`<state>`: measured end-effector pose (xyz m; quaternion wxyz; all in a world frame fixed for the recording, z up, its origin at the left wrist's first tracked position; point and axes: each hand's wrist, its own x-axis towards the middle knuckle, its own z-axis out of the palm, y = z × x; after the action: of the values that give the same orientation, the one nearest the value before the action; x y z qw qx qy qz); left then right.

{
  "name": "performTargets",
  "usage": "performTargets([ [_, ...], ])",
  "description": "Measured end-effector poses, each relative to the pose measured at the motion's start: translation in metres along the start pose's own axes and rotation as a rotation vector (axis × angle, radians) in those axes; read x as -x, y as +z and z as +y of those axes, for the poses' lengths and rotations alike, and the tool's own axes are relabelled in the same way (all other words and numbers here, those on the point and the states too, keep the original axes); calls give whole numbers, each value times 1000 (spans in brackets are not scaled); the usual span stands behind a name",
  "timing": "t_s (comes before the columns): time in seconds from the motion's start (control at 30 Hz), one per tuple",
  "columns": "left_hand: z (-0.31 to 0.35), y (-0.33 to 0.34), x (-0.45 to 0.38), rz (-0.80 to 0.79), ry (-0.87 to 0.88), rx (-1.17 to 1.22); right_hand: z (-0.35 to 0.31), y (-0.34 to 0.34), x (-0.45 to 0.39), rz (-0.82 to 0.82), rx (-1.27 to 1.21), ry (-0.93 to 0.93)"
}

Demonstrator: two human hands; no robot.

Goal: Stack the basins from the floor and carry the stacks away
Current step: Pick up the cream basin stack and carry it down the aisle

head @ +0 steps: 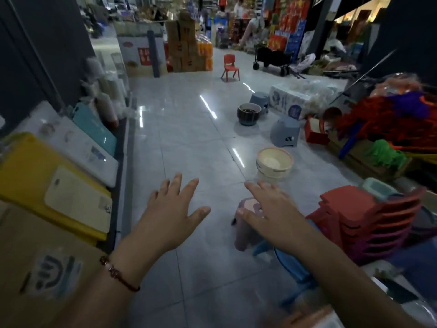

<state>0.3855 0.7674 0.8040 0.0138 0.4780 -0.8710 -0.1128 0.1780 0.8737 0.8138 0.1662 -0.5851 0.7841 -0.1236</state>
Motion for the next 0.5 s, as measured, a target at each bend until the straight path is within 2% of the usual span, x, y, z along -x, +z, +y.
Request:
performTargets([
  [0.23,-56,-24,-143,-76,120,-55,-10,1,-127,35,-79,159],
  [0.37,-60,-27,-219,-128,158,-56,9,-3,-191,85,-168,230],
  [0.5,-46,-25,-314,-106,210,-62,38,-4,-269,139,-226,278],
])
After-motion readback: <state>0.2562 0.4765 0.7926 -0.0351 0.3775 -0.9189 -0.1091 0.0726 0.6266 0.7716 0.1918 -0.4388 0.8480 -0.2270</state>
